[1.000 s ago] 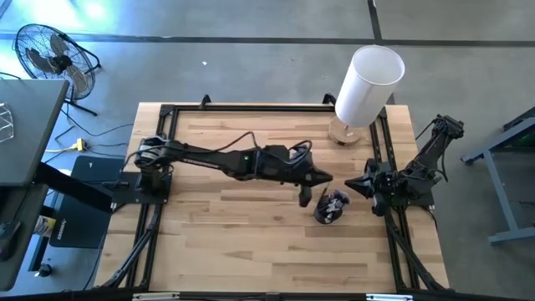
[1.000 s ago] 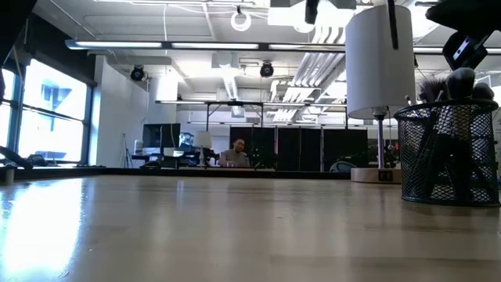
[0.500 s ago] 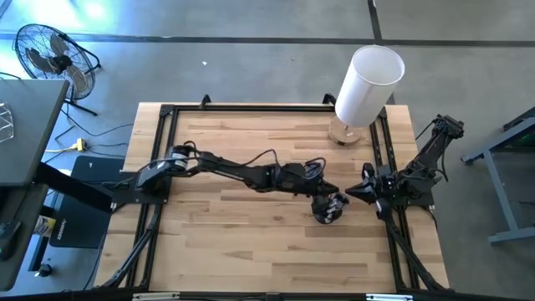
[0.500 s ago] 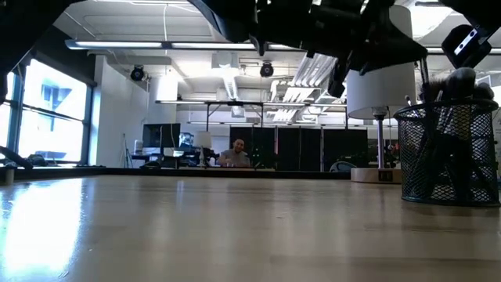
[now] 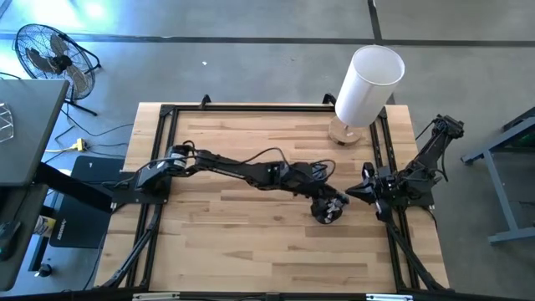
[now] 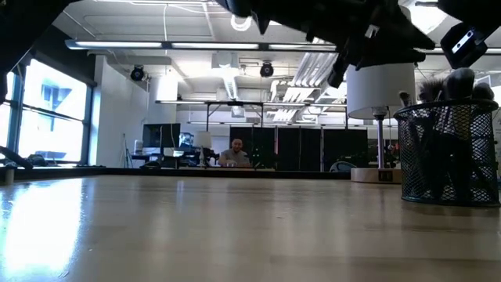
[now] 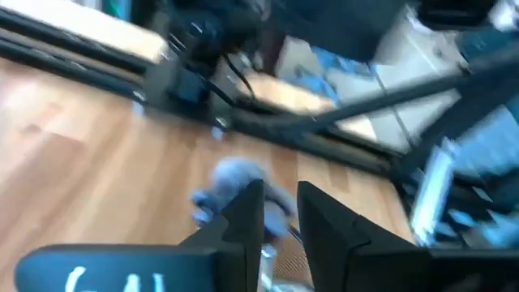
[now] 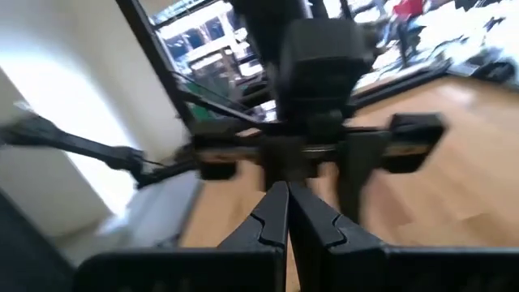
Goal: Put items in baskets/containers
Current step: Return to Home Position
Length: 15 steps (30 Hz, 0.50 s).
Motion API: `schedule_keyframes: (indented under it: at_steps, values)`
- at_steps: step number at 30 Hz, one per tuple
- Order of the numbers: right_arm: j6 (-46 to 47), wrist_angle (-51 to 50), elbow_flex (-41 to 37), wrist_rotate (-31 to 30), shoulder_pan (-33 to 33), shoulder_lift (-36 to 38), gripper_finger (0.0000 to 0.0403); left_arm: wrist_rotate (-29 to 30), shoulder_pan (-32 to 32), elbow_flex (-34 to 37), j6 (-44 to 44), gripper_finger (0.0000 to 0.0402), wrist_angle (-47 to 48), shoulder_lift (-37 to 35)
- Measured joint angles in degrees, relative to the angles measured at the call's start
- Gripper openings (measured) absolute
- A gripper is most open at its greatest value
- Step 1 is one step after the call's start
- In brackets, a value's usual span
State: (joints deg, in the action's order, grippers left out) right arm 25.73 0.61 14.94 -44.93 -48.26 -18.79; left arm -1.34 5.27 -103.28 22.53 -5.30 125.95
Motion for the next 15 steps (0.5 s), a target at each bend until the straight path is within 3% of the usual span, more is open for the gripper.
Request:
schedule_keyframes:
  at_steps: [5,10,15]
  values:
    - [-3.83,-0.43,0.0,-3.86,-0.01,0.0,0.0,-2.37,-0.32,-8.65,-2.3,0.0074,16.55,0.0]
    - [-5.0,-5.79,0.0,-8.69,1.05,0.0,0.0,-2.83,0.06,-19.18,-11.45,0.0038,31.43,0.0]
    - [-1.96,-10.7,0.0,-1.42,9.47,0.0,0.0,-8.57,0.01,-25.85,-18.35,0.0006,42.73,-0.21]
